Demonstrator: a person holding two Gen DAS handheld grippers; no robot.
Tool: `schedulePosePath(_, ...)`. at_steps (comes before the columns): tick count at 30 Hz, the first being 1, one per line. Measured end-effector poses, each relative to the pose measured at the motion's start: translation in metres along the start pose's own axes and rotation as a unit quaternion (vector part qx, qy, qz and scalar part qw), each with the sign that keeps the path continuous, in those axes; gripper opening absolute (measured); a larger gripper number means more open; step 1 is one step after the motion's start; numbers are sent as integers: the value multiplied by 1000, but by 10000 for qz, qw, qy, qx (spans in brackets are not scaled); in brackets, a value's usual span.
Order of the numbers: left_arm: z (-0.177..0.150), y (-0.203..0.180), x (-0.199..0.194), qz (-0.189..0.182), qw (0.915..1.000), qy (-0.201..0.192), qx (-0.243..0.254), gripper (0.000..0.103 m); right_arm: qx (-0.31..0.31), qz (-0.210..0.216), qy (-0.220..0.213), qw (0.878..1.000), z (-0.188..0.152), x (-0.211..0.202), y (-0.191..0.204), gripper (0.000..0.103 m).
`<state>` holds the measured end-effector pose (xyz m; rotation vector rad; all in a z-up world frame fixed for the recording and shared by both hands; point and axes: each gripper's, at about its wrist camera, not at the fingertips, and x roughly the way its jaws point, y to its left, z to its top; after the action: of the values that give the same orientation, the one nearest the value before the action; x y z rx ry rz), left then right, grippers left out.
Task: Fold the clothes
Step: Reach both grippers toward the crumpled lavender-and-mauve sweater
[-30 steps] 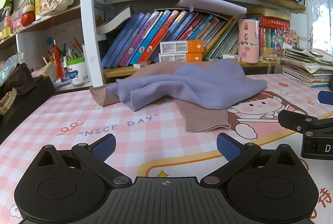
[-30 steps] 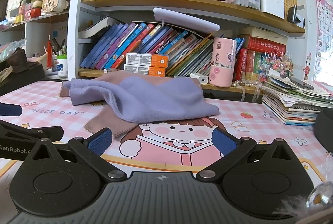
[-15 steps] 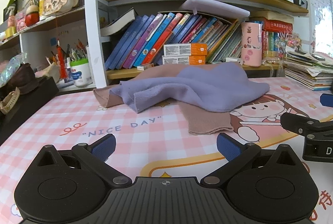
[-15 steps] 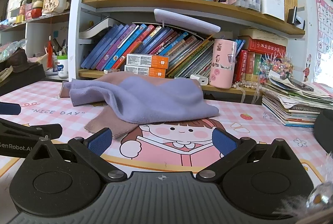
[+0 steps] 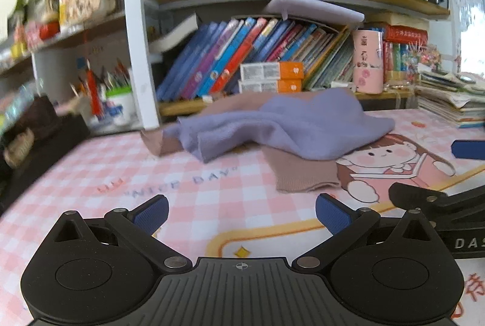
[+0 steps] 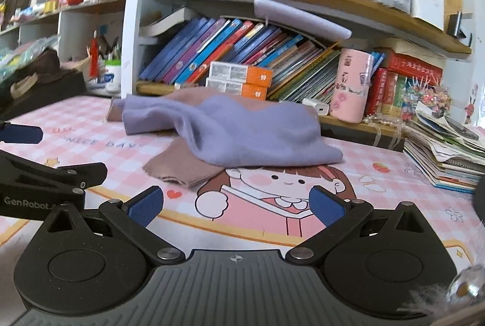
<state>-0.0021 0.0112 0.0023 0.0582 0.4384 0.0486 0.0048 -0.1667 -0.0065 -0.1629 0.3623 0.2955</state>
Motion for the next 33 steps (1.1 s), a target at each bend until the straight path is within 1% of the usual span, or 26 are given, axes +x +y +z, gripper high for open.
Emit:
schedulePosePath(3,0,9,2,-51,9996,81,-264,103,26,1,-18,10000,0,0,-1,103)
schedulePosePath(7,-1,14,10,278,9980,309,-472,103,204,-88,-44,9997,0,-2,-6,103)
schedulePosePath(11,-3,20,16,138,9964,592,-598,103,489,-135,-39,9987,-1,-2,-16,103)
schedulePosePath(13,-2,20,19,72,9962,644,-588,103,585,-113,-22,9982,-1,-1,-19,103)
schedulePosePath(17,7,22,19,-234,9950,641,-732,103,677,-59,55,9977,0,2,-23,103)
schedulePosePath(21,17,18,19,-424,9950,556,-713,103,657,-15,46,9978,5,5,-23,103)
schedulePosePath(28,31,13,26,-472,9964,405,-578,103,543,-41,-94,9985,25,12,-29,103)
schedulePosePath(33,38,10,40,-463,9973,415,-391,103,557,35,-1,9984,37,28,-40,103)
